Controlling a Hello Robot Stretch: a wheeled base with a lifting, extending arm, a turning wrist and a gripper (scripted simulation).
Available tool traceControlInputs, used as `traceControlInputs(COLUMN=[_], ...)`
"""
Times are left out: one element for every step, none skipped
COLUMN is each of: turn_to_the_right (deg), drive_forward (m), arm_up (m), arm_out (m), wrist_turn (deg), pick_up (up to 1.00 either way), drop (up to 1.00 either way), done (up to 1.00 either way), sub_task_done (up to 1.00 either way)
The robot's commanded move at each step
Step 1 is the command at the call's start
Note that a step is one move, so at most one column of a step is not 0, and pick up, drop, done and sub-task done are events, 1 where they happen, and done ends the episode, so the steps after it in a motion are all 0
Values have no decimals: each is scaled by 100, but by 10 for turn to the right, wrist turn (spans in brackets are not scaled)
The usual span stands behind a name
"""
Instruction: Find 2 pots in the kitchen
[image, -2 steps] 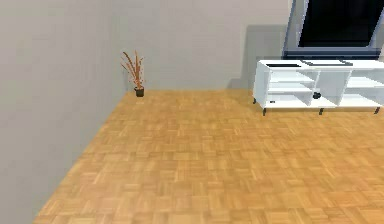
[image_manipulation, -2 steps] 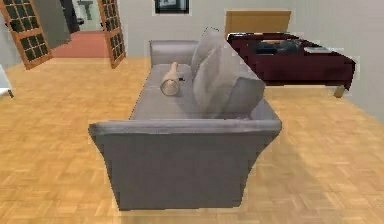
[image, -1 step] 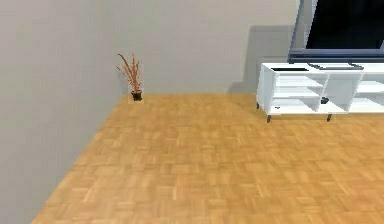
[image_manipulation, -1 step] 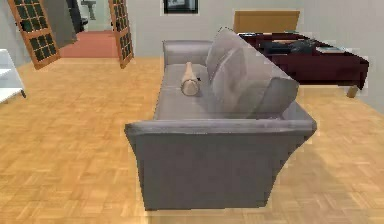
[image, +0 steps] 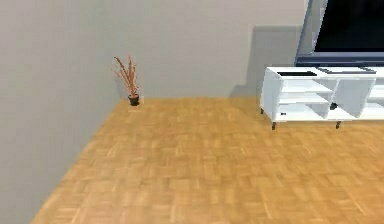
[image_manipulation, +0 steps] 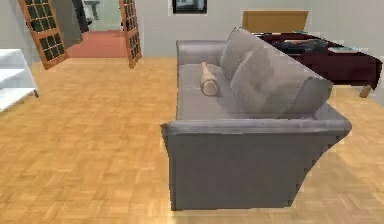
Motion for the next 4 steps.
traceControlInputs(turn_to_the_right=[60, 0, 0, 30], drive_forward=[0, 100, 100, 0], arm_up=[0, 0, 0, 0], arm_out=[0, 0, 0, 0], wrist_turn=[0, 0, 0, 0], pick_up=[0, 0, 0, 0], drop=[0, 0, 0, 0], done=[0, 0, 0, 0], sub_task_done=[0, 0, 0, 0])
